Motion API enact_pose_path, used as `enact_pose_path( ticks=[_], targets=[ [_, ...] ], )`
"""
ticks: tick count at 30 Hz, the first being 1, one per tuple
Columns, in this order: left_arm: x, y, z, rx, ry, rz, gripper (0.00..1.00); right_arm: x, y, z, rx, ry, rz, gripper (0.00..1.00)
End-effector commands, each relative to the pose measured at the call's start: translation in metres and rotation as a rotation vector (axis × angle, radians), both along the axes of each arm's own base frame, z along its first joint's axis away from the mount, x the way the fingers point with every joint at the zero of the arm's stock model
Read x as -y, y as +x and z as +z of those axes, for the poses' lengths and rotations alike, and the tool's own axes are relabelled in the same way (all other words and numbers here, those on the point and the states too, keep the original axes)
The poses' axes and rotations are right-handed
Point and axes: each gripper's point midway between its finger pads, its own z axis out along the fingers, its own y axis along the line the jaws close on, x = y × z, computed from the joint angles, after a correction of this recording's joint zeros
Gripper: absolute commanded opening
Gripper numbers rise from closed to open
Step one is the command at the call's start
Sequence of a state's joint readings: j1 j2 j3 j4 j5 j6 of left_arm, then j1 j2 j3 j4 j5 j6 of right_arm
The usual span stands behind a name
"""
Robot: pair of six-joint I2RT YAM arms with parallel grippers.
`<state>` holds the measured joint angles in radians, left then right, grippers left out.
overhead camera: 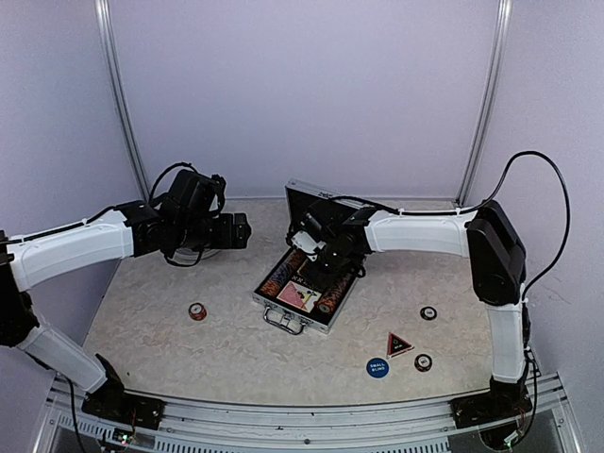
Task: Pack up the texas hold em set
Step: Place the dealer button in the poker case, then pick up the all-in button from the center of the board.
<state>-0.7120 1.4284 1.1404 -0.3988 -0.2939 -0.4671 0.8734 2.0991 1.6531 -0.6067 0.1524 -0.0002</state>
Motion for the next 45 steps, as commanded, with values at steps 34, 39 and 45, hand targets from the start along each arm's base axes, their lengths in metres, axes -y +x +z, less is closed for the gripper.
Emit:
enact_pose_path(
  ticks=[34,39,45],
  targets=[
    [0.022,-0.008,-0.011,0.001,0.029,-0.045,0.91,0.008,0.003,0.047,0.024,0.053,0.019,0.82],
    [0.023,-0.007,-0.011,0.006,0.031,-0.044,0.91,0.033,-0.029,0.055,-0.014,0.107,-0.035,0.82],
    [0.024,-0.008,-0.008,0.016,0.023,-0.047,0.93,0.086,-0.068,0.036,-0.076,0.081,-0.133,0.82]
  ],
)
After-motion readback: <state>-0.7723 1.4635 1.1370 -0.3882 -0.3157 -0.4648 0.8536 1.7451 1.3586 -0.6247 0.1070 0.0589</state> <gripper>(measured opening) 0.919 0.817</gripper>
